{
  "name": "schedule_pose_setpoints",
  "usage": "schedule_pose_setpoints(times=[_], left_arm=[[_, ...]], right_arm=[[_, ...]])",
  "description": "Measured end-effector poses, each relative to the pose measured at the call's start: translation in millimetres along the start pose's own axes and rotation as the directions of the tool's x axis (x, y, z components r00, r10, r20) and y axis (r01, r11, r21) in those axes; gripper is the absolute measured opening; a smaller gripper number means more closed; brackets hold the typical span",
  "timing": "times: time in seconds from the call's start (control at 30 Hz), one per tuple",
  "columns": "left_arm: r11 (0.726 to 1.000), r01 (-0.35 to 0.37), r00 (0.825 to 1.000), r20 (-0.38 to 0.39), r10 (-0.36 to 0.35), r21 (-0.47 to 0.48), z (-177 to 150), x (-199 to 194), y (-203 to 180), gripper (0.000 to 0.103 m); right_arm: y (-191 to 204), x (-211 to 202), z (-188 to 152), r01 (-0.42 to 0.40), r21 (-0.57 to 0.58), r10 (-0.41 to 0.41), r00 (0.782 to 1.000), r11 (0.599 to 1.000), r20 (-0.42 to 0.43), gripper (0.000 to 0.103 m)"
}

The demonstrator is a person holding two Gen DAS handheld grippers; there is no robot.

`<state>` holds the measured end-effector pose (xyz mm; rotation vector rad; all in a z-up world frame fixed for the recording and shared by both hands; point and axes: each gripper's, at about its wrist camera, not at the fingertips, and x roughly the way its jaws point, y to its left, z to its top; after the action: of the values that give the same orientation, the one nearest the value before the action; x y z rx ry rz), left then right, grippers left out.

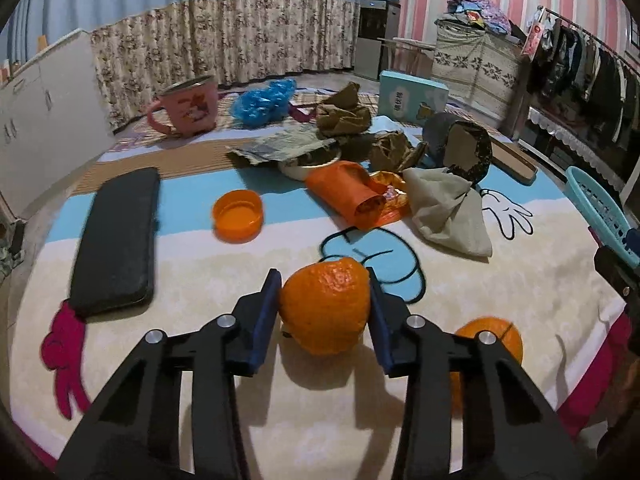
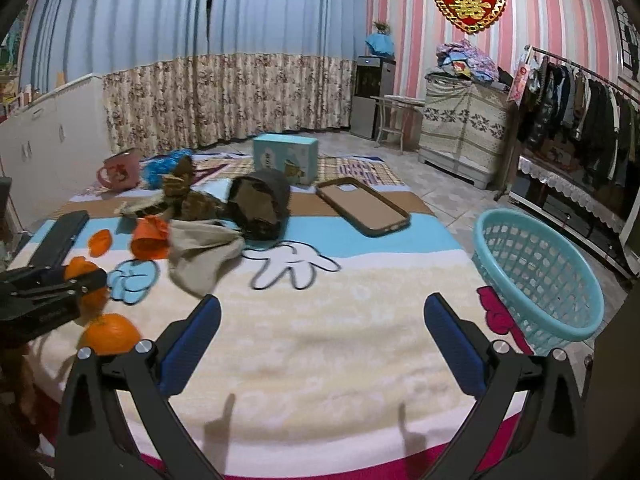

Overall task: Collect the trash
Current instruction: 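Grasp an orange with the left tool while the right tool grasps another orange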

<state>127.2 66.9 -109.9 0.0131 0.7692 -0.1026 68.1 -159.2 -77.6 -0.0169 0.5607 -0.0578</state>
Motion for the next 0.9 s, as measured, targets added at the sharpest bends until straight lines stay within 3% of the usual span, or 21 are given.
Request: schedule_pose_setpoints(times=[0.33,0.63,0.9], left_arm=[[0.996,-0.088,0.995,0.047,0.089,-0.028,-21,-47,41,0.040],[0.991,-0.114,0.991,0.062,0.118,-0.071,-37,-65,79,0.040],[0.988,-0.127,0.989,0.070,0.134,-0.093,-45,-69,95,0.040]], right_arm=[[72,-24,-10,-0.100,-0.051,0.102,0.994,0.994,0.036,0.099],[114,-10,-27,-0.072,-0.119,0.071,0.997,0.990,-0.011,0.099],[118,9,-29,-0.065,-0.105,0.056,0.995,0.992,-0.086,0.099]])
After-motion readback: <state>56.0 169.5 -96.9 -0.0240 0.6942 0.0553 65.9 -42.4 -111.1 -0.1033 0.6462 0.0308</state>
